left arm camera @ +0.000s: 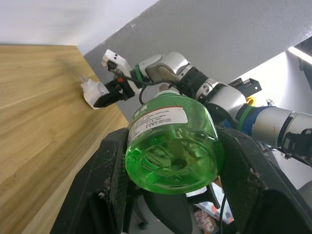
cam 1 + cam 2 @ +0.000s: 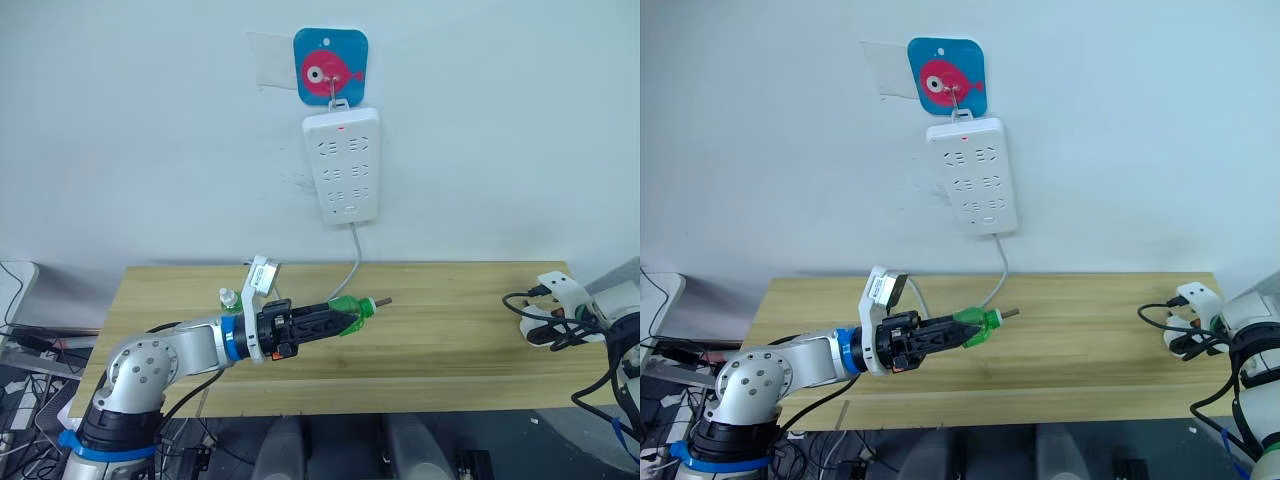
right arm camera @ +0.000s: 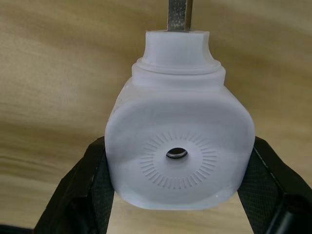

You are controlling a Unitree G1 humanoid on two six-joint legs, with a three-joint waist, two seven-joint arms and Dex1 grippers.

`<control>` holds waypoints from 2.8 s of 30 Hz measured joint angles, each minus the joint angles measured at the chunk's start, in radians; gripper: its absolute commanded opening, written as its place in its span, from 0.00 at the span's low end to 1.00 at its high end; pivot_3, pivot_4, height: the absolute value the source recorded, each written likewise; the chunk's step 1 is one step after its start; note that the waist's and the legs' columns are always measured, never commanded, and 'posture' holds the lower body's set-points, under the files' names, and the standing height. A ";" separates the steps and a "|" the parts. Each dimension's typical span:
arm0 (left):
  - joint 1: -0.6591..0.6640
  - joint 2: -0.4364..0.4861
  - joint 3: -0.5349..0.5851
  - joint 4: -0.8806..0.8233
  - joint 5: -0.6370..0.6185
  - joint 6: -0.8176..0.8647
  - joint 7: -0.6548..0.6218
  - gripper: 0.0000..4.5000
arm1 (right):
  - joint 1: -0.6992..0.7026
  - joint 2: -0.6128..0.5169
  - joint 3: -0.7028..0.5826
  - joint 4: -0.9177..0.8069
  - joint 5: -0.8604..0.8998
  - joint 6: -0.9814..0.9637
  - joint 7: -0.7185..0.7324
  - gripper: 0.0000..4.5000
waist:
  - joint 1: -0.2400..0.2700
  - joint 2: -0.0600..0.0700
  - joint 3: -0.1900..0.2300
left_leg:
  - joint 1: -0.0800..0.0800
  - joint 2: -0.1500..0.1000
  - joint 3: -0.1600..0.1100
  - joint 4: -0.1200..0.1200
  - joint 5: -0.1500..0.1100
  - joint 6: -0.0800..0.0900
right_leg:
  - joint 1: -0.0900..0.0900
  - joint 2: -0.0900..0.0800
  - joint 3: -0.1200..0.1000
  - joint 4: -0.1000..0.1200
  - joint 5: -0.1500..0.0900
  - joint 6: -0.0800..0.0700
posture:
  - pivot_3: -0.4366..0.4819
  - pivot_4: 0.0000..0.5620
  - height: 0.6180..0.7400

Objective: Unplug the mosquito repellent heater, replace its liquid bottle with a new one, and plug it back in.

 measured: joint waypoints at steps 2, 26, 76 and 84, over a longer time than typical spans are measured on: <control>0.000 -0.001 0.001 -0.007 0.000 -0.001 0.000 0.50 | 0.029 -0.009 -0.006 -0.039 0.001 0.049 0.041 0.66 | 0.005 0.000 0.001 | 0.000 0.000 0.000 0.000 0.000 0.000 | 0.000 0.000 0.000 0.000 0.000 0.000 | 0.50 0.47 1.00; -0.073 -0.052 -0.033 0.010 0.144 -0.066 -0.071 0.50 | 0.174 -0.207 -0.264 -0.611 0.100 0.286 0.134 1.00 | -0.009 0.002 0.008 | 0.000 -0.001 -0.001 0.000 0.000 0.000 | 0.001 0.000 -0.001 -0.001 0.000 0.000 | 0.32 0.40 1.00; -0.158 -0.381 -0.295 0.229 1.029 -0.892 -0.123 0.50 | 0.481 0.489 -0.559 -1.326 1.897 -0.039 -1.436 0.18 | -0.095 0.003 0.004 | -0.002 0.001 0.000 -0.001 0.000 0.000 | 0.000 0.006 0.002 -0.001 0.001 0.002 | 0.30 0.32 1.00; -0.159 -0.372 -0.301 0.212 1.038 -0.862 -0.120 0.85 | 0.484 0.453 -0.549 -1.324 1.897 -0.054 -1.407 0.18 | -0.091 0.003 0.004 | -0.002 0.001 0.000 -0.001 0.000 0.000 | 0.000 0.006 0.002 -0.001 0.001 0.002 | 0.31 0.33 1.00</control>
